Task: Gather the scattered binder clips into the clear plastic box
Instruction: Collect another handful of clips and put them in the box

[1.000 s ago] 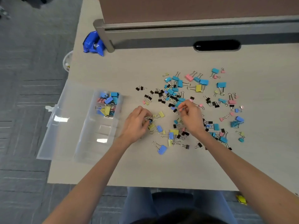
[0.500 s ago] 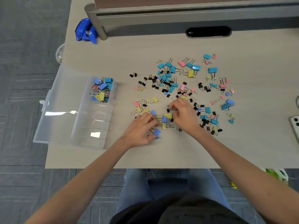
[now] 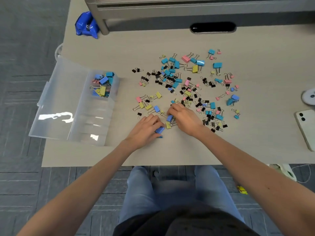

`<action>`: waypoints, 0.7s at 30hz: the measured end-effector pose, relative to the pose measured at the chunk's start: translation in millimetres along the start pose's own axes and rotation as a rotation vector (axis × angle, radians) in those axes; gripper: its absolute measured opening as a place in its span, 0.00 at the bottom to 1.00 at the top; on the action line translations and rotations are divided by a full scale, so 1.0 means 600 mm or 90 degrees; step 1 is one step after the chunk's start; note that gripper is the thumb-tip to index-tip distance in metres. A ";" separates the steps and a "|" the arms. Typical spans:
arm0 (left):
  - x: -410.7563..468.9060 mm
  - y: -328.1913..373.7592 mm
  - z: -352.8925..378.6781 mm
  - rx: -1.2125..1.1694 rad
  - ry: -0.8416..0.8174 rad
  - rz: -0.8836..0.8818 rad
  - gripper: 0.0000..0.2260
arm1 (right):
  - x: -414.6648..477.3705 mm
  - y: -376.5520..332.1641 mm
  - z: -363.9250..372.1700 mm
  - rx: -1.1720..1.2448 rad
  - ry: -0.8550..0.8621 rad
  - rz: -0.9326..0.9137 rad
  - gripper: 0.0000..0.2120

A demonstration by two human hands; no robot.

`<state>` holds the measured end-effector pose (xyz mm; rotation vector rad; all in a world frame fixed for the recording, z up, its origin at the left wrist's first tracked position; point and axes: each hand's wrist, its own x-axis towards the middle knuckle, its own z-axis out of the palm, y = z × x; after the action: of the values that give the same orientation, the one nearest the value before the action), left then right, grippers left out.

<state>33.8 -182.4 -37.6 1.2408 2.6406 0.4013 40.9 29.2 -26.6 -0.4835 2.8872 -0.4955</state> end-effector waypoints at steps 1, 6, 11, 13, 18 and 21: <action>0.001 0.001 -0.001 -0.004 0.011 -0.008 0.17 | -0.001 0.000 -0.001 -0.003 0.006 0.005 0.18; 0.006 0.001 -0.010 -0.064 0.059 -0.074 0.15 | -0.010 0.006 -0.008 -0.009 0.051 0.035 0.17; 0.025 0.000 -0.024 -0.176 0.087 -0.144 0.18 | -0.012 0.015 -0.019 -0.048 0.078 0.059 0.23; 0.039 0.002 -0.031 -0.247 0.105 -0.162 0.15 | -0.010 0.021 -0.025 -0.080 0.096 0.068 0.25; 0.083 0.023 -0.049 -0.497 0.134 -0.293 0.09 | -0.007 0.046 -0.041 0.066 0.162 0.172 0.25; 0.110 0.029 -0.054 -0.570 0.111 -0.338 0.12 | -0.001 0.067 -0.046 0.290 0.176 0.305 0.21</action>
<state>-4.8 -125.6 -5.2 0.2297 2.2834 1.4032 23.6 73.2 -14.7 0.3621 2.8460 -1.1549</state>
